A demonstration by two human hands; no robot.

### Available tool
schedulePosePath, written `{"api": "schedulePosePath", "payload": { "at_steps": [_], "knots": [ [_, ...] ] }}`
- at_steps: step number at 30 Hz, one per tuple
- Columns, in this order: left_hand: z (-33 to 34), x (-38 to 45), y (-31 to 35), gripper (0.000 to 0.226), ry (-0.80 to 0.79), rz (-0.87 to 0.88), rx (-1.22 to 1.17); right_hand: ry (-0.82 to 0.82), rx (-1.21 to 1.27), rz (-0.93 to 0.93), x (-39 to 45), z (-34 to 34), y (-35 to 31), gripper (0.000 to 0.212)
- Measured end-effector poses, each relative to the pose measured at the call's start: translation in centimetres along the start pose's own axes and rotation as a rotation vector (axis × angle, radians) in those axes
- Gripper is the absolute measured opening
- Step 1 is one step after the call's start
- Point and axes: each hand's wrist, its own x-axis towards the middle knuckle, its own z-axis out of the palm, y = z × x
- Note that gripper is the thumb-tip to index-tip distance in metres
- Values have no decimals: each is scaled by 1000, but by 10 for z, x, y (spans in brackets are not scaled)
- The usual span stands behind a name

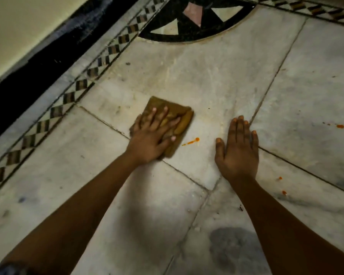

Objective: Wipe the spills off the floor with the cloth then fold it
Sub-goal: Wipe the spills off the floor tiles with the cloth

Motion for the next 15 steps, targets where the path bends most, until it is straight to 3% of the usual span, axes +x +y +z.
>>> {"api": "schedulePosePath", "payload": {
  "at_steps": [3, 7, 9, 12, 15],
  "knots": [
    [-7, -10, -50, 61, -42, 29, 30, 12, -4, 10, 1, 1, 0, 70],
    [-22, 56, -82, 63, -95, -310, -74, 36, 5, 21, -1, 2, -1, 68],
    [-26, 88, -63, 61, -96, -371, -109, 44, 5, 19, 0, 2, 0, 68],
    [-20, 92, -12, 68, -107, -182, -51, 49, -1, 7, 0, 3, 0, 69],
    [-9, 42, 5, 69, -46, 55, -10, 55, 6, 8, 0, 2, 0, 69]
  ]
}}
